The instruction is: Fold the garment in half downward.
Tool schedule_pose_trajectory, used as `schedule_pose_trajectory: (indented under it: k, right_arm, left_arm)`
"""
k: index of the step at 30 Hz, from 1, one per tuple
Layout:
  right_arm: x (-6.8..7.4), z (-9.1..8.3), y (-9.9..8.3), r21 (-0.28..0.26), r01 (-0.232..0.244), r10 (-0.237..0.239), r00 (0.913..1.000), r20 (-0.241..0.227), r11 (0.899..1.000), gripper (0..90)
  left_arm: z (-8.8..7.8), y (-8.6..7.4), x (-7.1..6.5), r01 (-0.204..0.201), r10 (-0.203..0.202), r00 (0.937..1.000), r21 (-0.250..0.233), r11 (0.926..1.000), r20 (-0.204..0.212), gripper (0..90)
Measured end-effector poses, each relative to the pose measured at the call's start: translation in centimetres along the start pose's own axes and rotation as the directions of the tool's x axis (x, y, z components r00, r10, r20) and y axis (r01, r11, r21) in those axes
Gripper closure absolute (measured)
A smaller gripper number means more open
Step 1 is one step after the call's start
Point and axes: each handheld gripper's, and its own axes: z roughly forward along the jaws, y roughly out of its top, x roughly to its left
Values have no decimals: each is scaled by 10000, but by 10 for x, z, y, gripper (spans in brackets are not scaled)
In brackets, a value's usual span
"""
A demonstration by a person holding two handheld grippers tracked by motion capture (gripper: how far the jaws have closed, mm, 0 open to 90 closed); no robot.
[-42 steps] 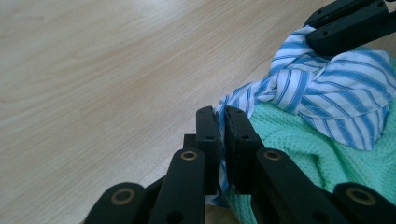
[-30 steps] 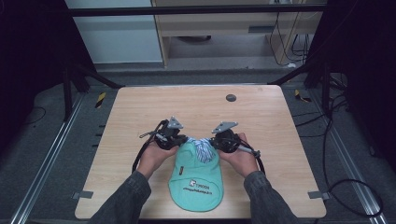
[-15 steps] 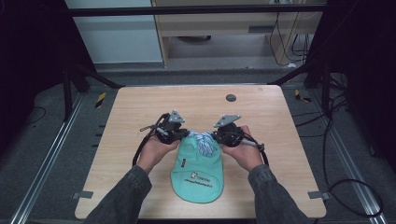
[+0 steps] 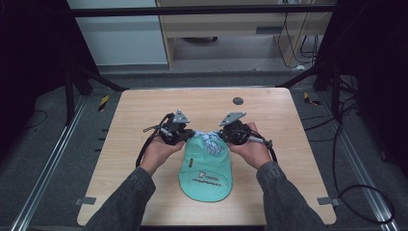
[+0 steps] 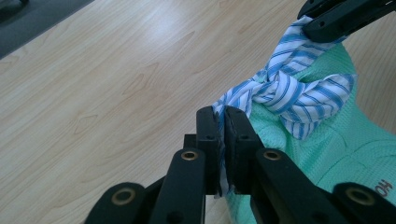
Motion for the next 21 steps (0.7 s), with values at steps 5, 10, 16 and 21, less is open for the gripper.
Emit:
schedule_pose_trajectory:
  k: [5,10,16,21]
  right_arm:
    - [1,-2,2,-182,14,-11,9999,154,9998,839]
    - [-3,-1,5,-178,164,-162,9998,142,9997,840]
    - [-8,-3,9,-201,231,-227,9996,193,9995,840]
    - [-6,-6,10,-292,265,-258,9994,250,9992,840]
  left_arm:
    - [0,1,3,-12,12,10000,-25,10000,-75,856]
    - [2,5,7,-55,54,10000,-94,9999,-52,856]
    - [-1,9,7,-275,275,9996,-184,9995,-6,856]
    - [-4,10,7,-323,322,9995,-176,9993,-75,855]
